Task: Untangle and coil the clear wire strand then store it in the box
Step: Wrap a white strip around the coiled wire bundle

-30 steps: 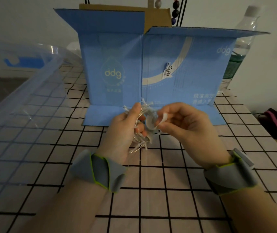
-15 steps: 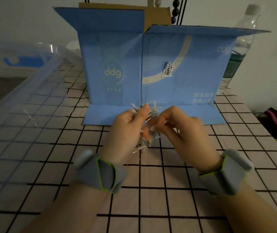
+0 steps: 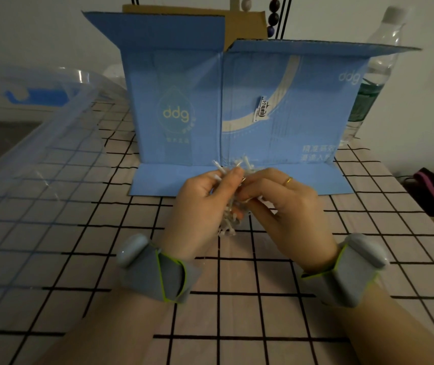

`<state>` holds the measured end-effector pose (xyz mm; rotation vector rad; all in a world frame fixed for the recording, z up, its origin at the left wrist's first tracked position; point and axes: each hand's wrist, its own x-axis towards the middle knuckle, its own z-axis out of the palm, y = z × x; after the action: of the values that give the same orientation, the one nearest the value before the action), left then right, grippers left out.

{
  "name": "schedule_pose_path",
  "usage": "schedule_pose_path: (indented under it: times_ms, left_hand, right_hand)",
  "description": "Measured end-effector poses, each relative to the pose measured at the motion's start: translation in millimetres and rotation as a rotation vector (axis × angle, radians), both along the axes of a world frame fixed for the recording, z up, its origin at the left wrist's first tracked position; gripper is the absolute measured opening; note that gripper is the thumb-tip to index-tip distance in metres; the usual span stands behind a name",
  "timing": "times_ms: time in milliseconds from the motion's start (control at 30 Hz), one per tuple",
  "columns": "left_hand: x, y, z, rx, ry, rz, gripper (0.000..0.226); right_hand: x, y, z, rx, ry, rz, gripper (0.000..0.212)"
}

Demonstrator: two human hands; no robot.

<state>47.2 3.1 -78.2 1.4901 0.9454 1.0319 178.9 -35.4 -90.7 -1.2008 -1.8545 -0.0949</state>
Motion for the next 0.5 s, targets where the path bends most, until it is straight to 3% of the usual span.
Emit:
schedule_pose_path:
  times_ms: [200,500]
  left_hand:
    - [1.4,2.4,-6.0,0.082,0.08,-0.049,0.029]
    - [0.0,2.3,-5.5,-0.039,0.008,-0.147,0.033]
  right_hand:
    - [6.6,1.8,3.3,0.097,-0.096,-0.17,0.008]
    - [7.4,1.4,4.7,-0.158,0.077,0.154,0.01]
